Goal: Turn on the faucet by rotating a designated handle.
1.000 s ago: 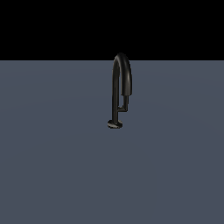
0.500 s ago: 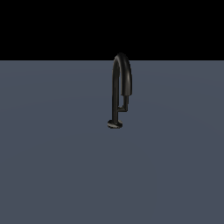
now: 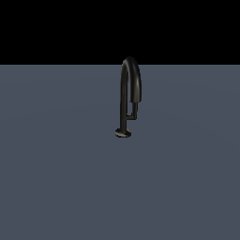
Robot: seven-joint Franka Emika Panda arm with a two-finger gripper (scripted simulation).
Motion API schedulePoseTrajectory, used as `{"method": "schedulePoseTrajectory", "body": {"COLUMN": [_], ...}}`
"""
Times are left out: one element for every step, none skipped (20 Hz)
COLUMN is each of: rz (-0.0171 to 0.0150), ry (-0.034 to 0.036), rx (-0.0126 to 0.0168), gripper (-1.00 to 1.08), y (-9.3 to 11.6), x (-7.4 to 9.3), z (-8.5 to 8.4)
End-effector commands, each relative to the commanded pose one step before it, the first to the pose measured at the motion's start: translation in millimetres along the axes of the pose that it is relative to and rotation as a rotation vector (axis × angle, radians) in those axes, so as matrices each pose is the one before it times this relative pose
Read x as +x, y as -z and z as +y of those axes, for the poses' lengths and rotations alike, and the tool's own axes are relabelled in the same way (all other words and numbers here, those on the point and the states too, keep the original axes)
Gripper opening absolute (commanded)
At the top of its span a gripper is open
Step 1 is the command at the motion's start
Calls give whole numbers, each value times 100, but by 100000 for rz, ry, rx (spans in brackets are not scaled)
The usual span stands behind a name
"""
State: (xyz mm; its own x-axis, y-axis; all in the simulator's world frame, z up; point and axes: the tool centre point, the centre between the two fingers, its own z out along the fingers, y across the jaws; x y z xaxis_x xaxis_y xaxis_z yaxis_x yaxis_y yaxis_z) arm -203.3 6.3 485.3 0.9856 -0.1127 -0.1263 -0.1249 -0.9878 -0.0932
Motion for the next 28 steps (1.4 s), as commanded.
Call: {"method": "schedulePoseTrajectory", "body": {"rz": [-3340, -1366, -1375, -1381, -1389, -1395, -1403, -1409, -1415, -1422, -1428, -1434, -1438, -1444, -1450, -1455, -1461, -1465, -1470, -1476, -1482, -1486, -1491, -1497, -1503, -1509, -1516, -1523], "ry": [-2868, -1167, -1174, -1178, -1184, -1189, -1194, -1198, -1202, -1206, -1210, -1214, -1216, -1219, -1222, -1224, -1228, -1229, -1231, -1234, -1237, -1239, -1240, -1243, -1246, -1249, -1253, -1257], "rx": [2620, 1087, 1094, 1100, 1106, 1112, 1119, 1125, 1130, 1136, 1142, 1147, 1152, 1157, 1163, 1167, 1173, 1177, 1182, 1186, 1192, 1196, 1200, 1205, 1210, 1215, 1220, 1226], "gripper": [-100, -100, -100, -100, -100, -100, -100, -100, -100, -100, -100, -100, -100, -100, -100, -100, -100, -100, -100, -100, -100, -100, -100, -100, -100, -100, -100, -100], "y": [-143, -47, -47, -46, -46, -46, -46, -46, -46, -46, -46, -46, -45, -45, -45, -45, -45, -45, -45, -44, -44, -44, -44, -44, -44, -43, -43, -43], "x": [1428, 583, 587, 589, 592, 595, 598, 601, 603, 606, 608, 610, 611, 614, 616, 617, 620, 620, 622, 624, 626, 627, 628, 630, 632, 633, 635, 637], "z": [-136, -61, -61, -61, -62, -62, -62, -62, -63, -63, -63, -63, -64, -63, -63, -63, -63, -64, -64, -63, -63, -63, -63, -63, -63, -63, -63, -62]}}
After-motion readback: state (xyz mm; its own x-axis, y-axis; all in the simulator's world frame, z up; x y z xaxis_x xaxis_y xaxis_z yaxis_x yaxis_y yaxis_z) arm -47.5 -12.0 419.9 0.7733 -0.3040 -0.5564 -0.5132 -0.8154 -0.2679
